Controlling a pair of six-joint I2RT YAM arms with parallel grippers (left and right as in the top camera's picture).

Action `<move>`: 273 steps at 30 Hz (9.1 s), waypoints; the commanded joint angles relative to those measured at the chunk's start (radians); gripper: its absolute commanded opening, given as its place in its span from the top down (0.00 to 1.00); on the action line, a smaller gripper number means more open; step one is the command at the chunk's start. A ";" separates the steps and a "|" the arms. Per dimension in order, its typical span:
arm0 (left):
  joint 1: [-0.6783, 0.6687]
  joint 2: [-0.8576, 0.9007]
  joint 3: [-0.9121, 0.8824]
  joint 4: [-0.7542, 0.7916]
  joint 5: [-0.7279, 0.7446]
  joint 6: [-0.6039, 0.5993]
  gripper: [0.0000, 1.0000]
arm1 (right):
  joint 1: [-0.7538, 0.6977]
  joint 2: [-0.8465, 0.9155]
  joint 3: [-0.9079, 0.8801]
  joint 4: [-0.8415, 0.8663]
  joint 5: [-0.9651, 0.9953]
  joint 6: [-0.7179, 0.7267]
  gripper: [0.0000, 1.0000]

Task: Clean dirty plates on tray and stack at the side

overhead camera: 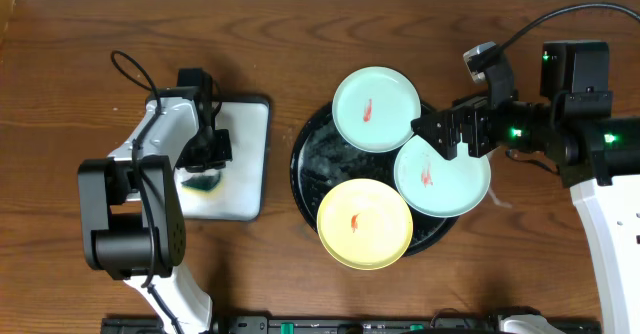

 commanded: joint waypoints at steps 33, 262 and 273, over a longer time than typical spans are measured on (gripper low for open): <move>-0.009 -0.156 0.005 -0.047 0.117 0.018 0.34 | 0.011 -0.005 0.018 -0.001 0.042 0.005 0.03; -0.450 0.142 0.100 0.496 0.147 -0.539 0.93 | 0.166 0.763 0.032 0.236 0.531 0.334 0.99; -0.671 0.188 0.100 0.605 0.197 -0.615 0.92 | 0.166 0.763 0.032 0.234 0.531 0.334 0.99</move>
